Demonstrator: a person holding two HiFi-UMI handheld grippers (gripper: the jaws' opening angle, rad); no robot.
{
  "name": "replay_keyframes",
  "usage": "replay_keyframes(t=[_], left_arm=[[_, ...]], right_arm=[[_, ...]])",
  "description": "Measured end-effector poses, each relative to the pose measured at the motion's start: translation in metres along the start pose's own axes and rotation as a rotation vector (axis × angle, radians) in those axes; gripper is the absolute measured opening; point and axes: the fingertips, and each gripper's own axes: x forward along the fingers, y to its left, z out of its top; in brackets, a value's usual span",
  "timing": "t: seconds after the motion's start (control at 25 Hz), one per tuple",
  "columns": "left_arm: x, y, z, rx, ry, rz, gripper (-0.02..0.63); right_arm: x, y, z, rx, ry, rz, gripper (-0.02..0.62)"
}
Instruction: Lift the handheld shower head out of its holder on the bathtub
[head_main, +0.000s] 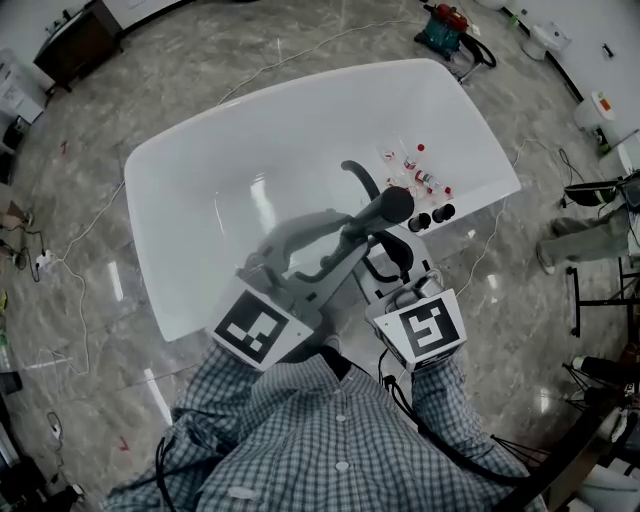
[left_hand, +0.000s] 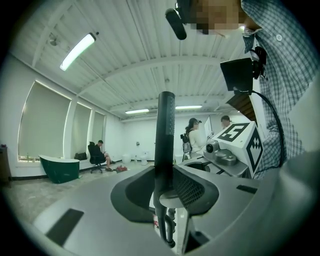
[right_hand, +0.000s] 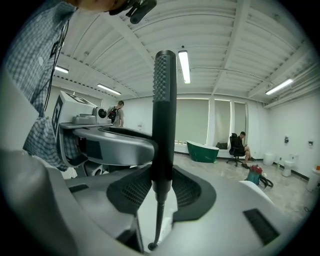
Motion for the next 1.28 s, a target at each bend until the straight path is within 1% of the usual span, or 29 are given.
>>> replay_keyframes(t=[0.24,0.32,0.44,0.6,0.76,0.92,1.12,1.28], left_arm=[[0.003,-0.005,0.031,0.035,-0.037,-0.001,0.094],[0.004,-0.005,0.039,0.044,-0.049,0.001,0.094],[-0.005,0.001,0.052,0.054,-0.074,0.004,0.094],[-0.007,-0.001,0.070,0.077,-0.103,0.008,0.094],[-0.006,-0.004,0.087,0.088,-0.123,0.014,0.094],[-0.008,-0.009,0.102,0.112,-0.149,0.014,0.094],[-0.007,-0.013,0.121,0.122,-0.178,0.017,0.094],[-0.008,-0.013,0.127,0.127,-0.197,0.014,0.094]], right_arm=[[-0.015,-0.009,0.030,0.009,-0.052,-0.021,0.125],[-0.018,-0.012,0.036,0.011,-0.054,-0.025,0.124],[-0.016,-0.008,0.048,0.002,-0.051,-0.031,0.124],[-0.021,-0.008,0.068,-0.015,-0.090,-0.026,0.124],[-0.031,-0.013,0.078,-0.005,-0.088,-0.025,0.124],[-0.039,-0.013,0.092,-0.017,-0.120,-0.026,0.124],[-0.049,-0.018,0.109,-0.031,-0.155,-0.030,0.124],[-0.051,-0.018,0.115,-0.036,-0.167,-0.029,0.124]])
